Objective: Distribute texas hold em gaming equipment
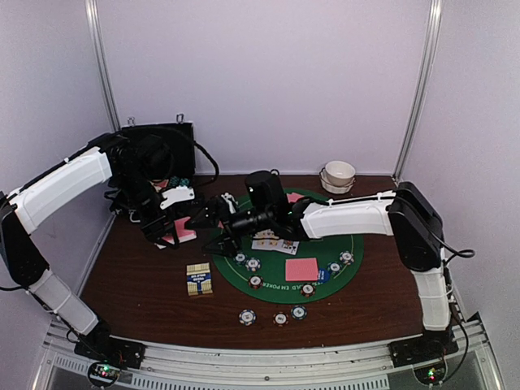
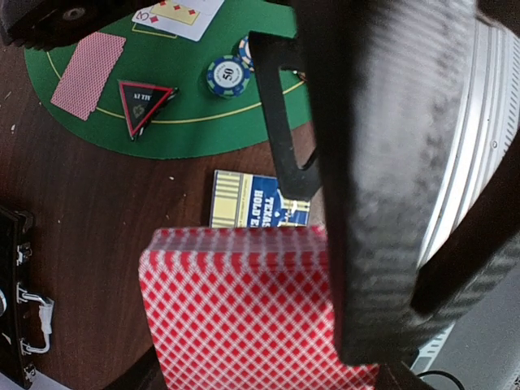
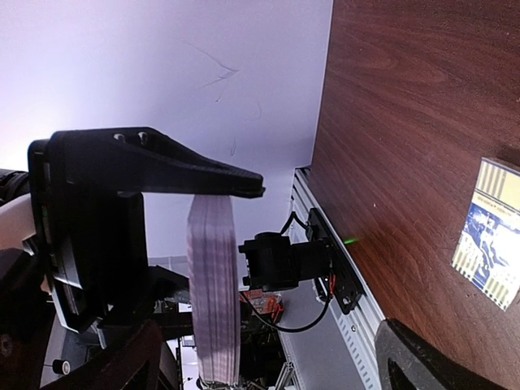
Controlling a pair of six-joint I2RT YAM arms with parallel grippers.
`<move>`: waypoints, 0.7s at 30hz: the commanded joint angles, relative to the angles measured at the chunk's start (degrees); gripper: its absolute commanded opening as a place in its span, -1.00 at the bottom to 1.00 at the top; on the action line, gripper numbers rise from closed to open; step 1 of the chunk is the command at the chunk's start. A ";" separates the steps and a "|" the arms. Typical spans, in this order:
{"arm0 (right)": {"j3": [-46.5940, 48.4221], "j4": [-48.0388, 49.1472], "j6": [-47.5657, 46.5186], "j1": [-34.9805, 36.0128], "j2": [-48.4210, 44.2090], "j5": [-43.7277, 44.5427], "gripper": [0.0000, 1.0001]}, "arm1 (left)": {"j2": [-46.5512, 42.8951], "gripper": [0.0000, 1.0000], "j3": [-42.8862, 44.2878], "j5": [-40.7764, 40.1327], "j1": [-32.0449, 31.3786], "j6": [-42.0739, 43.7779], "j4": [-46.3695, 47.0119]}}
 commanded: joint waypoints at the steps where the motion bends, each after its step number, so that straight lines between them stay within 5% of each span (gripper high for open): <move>1: 3.49 5.07 2.35 0.67 2.32 -0.48 0.89 | 0.09 -1.00 2.14 1.37 0.27 -0.56 1.27; 14: 11.36 7.30 5.56 1.67 9.46 -0.18 0.85 | -0.04 -1.00 2.03 0.94 0.27 -0.56 1.05; 21: 8.94 3.03 3.24 0.40 8.41 2.33 0.65 | 0.01 -1.00 2.20 0.94 0.27 -0.47 0.98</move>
